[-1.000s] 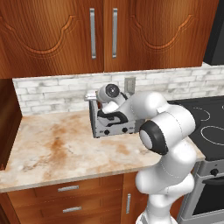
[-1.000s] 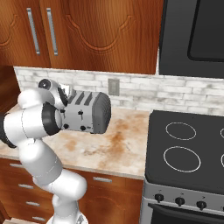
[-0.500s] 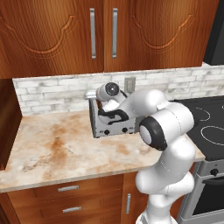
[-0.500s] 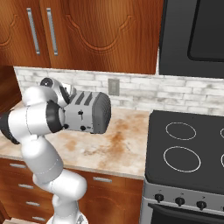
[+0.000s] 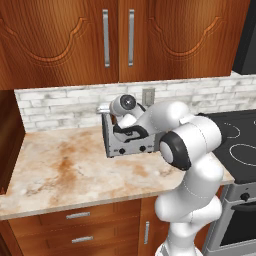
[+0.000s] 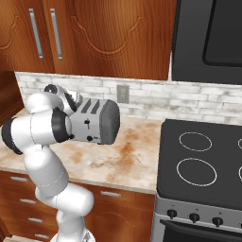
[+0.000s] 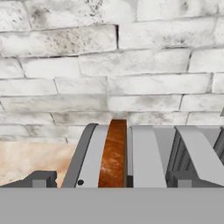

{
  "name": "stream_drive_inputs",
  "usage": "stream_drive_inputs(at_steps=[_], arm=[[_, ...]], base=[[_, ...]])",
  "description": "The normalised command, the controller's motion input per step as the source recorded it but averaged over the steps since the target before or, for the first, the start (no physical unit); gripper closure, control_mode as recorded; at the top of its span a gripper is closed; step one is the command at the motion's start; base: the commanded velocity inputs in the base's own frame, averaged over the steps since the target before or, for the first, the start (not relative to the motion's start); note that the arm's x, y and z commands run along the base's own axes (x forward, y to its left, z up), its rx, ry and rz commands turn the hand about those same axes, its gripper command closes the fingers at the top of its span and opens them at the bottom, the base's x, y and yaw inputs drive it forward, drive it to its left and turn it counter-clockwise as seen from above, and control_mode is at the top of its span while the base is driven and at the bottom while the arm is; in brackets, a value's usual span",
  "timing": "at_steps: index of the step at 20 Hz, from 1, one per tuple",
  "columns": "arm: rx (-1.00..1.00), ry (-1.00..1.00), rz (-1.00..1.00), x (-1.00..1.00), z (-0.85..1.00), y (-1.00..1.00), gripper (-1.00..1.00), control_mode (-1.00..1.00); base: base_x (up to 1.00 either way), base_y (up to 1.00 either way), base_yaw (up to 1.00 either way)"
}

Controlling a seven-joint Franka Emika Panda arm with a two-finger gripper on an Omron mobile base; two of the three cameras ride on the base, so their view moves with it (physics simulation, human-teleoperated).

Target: Start the toaster. Once the lever pops up, take the bread to the plate on the dining counter.

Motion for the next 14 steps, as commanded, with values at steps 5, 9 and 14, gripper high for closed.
stream_drive_inputs(at_steps=[5,9,14], arm=[[0.0,0.0,0.0,0.0,-0.02,0.0,-1.0,-1.0],[0.0,0.02,0.0,0.0,0.0,0.0,-1.0,-1.0],[0.0,0.09,0.0,0.0,0.0,0.0,-1.0,-1.0]], base=[[0.0,0.0,0.0],[0.0,0.0,0.0],[0.0,0.0,0.0]])
